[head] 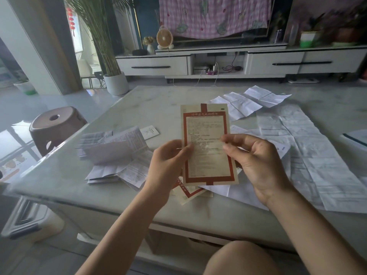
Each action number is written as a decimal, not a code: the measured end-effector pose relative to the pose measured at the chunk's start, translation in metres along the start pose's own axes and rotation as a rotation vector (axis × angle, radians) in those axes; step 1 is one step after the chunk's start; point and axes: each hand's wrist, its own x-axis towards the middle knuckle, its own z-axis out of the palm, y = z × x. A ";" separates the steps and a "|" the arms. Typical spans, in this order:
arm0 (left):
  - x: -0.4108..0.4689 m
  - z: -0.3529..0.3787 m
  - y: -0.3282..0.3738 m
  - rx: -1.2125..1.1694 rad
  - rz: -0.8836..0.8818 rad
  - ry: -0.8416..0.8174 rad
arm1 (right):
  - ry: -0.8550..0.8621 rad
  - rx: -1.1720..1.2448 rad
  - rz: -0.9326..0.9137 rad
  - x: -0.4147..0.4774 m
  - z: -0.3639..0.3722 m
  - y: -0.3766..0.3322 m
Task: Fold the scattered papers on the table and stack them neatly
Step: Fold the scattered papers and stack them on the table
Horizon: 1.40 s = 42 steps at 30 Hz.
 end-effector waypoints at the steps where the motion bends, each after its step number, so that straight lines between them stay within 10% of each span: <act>1: -0.001 -0.001 0.001 -0.005 -0.008 -0.009 | 0.000 0.001 -0.003 0.000 0.000 0.001; 15: -0.007 -0.003 0.005 -0.292 -0.202 -0.043 | -0.061 -0.022 -0.005 0.000 -0.001 0.008; 42: -0.009 -0.021 -0.018 0.054 -0.049 0.047 | -0.052 -0.184 0.083 0.006 0.001 0.019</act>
